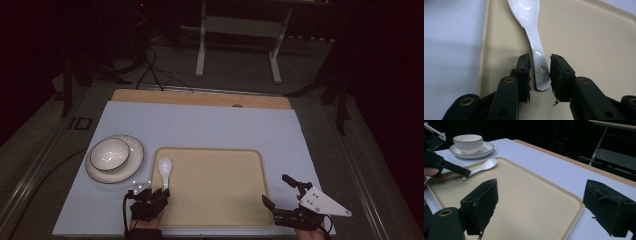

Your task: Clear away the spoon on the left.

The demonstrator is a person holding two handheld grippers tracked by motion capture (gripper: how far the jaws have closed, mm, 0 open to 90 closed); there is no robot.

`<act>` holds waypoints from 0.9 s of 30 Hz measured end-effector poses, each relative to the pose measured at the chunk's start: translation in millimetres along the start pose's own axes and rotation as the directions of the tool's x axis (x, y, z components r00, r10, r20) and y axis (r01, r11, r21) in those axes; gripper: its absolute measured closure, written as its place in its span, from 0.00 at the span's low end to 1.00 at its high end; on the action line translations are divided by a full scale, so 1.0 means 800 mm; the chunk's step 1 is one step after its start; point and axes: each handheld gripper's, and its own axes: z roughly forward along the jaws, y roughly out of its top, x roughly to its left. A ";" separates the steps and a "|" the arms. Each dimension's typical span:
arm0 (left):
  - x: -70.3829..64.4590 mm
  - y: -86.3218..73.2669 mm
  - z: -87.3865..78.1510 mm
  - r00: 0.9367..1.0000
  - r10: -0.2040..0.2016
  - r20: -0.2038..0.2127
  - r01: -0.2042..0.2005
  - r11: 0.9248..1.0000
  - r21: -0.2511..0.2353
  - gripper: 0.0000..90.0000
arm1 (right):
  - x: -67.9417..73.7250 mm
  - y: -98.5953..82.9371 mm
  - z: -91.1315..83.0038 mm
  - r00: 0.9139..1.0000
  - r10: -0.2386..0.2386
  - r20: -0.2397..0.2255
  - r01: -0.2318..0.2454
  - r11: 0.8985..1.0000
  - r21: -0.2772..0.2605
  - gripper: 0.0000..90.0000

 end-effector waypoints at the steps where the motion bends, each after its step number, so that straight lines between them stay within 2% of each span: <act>1: 0.000 0.001 -0.001 1.000 0.005 -0.001 -0.005 1.000 -0.002 0.75 | 0.000 0.000 0.000 1.000 0.001 0.000 -0.001 1.000 0.000 0.14; 6: -0.002 0.004 -0.004 0.999 0.031 -0.009 -0.032 0.999 -0.008 0.72 | 0.000 0.000 0.000 1.000 0.001 0.000 -0.001 1.000 0.000 0.14; 7: -0.005 0.006 -0.007 0.998 0.053 -0.026 -0.053 0.998 -0.019 0.72 | 0.000 0.000 0.000 1.000 0.000 0.001 0.000 1.000 0.001 0.14; 8: -0.005 0.006 -0.007 0.998 0.053 -0.026 -0.053 0.998 -0.019 0.72 | 0.000 0.000 0.000 1.000 0.000 0.002 0.000 1.000 0.002 0.14; 11: -0.008 0.010 -0.011 0.997 0.072 -0.019 -0.072 0.997 -0.025 0.68 | 0.000 0.000 0.000 1.000 0.001 0.001 -0.001 1.000 0.002 0.14; 13: -0.014 0.013 -0.013 0.996 0.086 0.024 -0.086 0.996 -0.033 0.64 | 0.000 0.000 0.001 1.000 0.001 0.002 -0.001 1.000 0.004 0.14; 14: -0.014 0.013 -0.013 0.996 0.086 0.024 -0.086 0.996 -0.033 0.59 | 0.000 0.000 0.001 1.000 0.001 0.002 -0.001 1.000 0.004 0.14; 15: -0.019 0.016 -0.016 0.993 0.107 0.046 -0.106 0.994 -0.041 0.55 | 0.000 0.000 0.001 1.000 0.000 0.002 0.000 1.000 0.005 0.14; 17: -0.022 0.018 -0.017 0.992 0.116 0.049 -0.114 0.993 -0.038 0.47 | 0.000 0.000 0.001 1.000 0.000 0.002 0.000 1.000 0.005 0.14; 18: -0.026 0.021 -0.019 0.990 0.125 0.057 -0.123 0.992 -0.042 0.47 | 0.000 0.000 0.001 1.000 0.000 0.002 0.000 1.000 0.005 0.14; 20: -0.027 0.024 -0.022 0.989 0.130 0.073 -0.126 0.991 -0.050 0.37 | 0.000 0.000 0.001 1.000 -0.001 0.002 0.001 1.000 0.005 0.14; 21: -0.030 0.029 -0.028 0.981 0.153 0.117 -0.146 0.987 -0.064 0.37 | 0.000 0.000 0.001 1.000 -0.001 0.001 0.000 1.000 0.005 0.14; 22: -0.032 0.032 -0.031 0.977 0.163 0.137 -0.155 0.985 -0.072 0.22 | 0.000 0.000 0.000 1.000 0.000 0.001 0.000 1.000 0.004 0.14; 23: -0.034 0.036 -0.036 0.967 0.192 0.168 -0.178 0.980 -0.093 0.19 | -0.001 0.000 0.000 1.000 0.001 0.001 -0.001 1.000 0.004 0.14; 24: -0.034 0.036 -0.036 0.967 0.192 0.168 -0.178 0.980 -0.093 0.16 | -0.001 0.000 0.000 1.000 0.001 0.000 -0.001 1.000 0.004 0.14; 25: -0.037 0.042 -0.039 0.956 0.234 0.177 -0.220 0.971 -0.096 0.15 | -0.001 -0.001 0.000 1.000 0.001 0.000 -0.001 1.000 0.005 0.14; 26: -0.037 0.042 -0.039 0.956 0.234 0.177 -0.220 0.971 -0.096 0.13 | -0.001 -0.001 0.000 1.000 0.001 0.000 -0.001 1.000 0.005 0.14; 27: -0.037 0.045 -0.041 0.949 0.253 0.187 -0.238 0.966 -0.099 0.13 | -0.001 -0.001 0.000 1.000 0.002 -0.001 -0.002 1.000 0.005 0.14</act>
